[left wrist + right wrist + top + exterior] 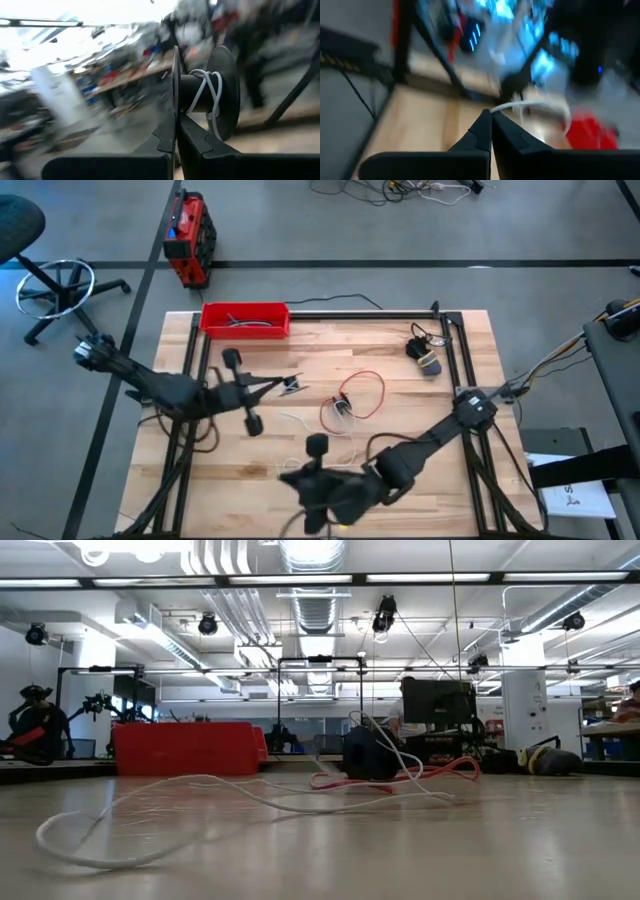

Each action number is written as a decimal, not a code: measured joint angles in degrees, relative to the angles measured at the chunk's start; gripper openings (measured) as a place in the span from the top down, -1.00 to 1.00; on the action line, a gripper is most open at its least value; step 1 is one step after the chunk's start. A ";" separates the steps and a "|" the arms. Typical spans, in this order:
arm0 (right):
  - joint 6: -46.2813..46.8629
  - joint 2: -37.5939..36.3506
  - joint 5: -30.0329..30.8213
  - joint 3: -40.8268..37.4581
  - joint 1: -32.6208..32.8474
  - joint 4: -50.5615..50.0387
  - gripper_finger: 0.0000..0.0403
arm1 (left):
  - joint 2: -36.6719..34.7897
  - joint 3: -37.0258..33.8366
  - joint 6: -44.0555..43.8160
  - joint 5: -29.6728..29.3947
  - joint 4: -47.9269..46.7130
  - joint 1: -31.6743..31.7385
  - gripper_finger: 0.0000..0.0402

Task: Coil cords
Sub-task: Uncoil the white wire from the black spool

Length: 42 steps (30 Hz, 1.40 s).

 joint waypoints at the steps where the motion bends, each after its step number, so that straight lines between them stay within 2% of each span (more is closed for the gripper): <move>1: -3.57 0.00 -1.06 0.78 0.16 3.37 1.00 | 0.87 -0.08 1.91 -1.19 -1.26 0.61 1.00; 5: -14.85 -0.23 0.36 7.59 2.28 6.10 1.00 | 3.59 -2.39 7.14 -5.81 -4.80 1.72 1.00; 9: -26.01 -4.78 4.30 6.61 5.41 12.20 1.00 | 5.80 -5.58 7.86 -9.58 -6.85 2.27 1.00; 13: -27.18 -9.09 14.08 6.62 8.80 10.55 1.00 | 7.38 -9.44 6.74 -10.05 -6.91 2.26 1.00; 18: -23.70 -12.72 26.27 6.62 12.38 1.96 1.00 | 8.10 -13.30 6.18 -10.09 -6.82 1.50 1.00; 22: -13.47 -14.84 31.99 6.62 14.25 -10.60 1.00 | 7.27 -14.92 5.46 -10.11 -6.82 -0.01 1.00; 25: 2.42 -15.68 32.13 6.62 14.47 -24.51 1.00 | 5.80 -14.76 3.57 -10.12 -4.80 -2.29 1.00; 29: 31.12 -15.17 26.31 6.19 13.07 -47.71 1.00 | 3.36 -9.57 3.09 -8.06 -4.16 -5.81 1.00; 32: 49.87 -13.75 20.94 3.51 10.97 -58.81 1.00 | 1.91 -3.72 2.56 -6.55 -3.49 -7.12 1.00; 34: 53.87 -12.76 19.07 0.26 9.72 -57.98 1.00 | 1.27 0.49 2.19 -5.33 -3.49 -7.11 1.00; 37: 50.52 -11.35 18.76 -4.08 8.12 -49.67 1.00 | 0.64 7.18 2.59 -3.27 -3.25 -6.45 1.00; 39: 43.90 -10.29 18.82 -6.56 6.68 -42.02 1.00 | 0.62 11.86 3.64 -1.60 -3.21 -5.51 1.00; 42: 28.89 -8.19 18.41 -9.73 4.09 -26.36 1.00 | 0.85 18.13 4.36 0.39 -3.34 -4.13 1.00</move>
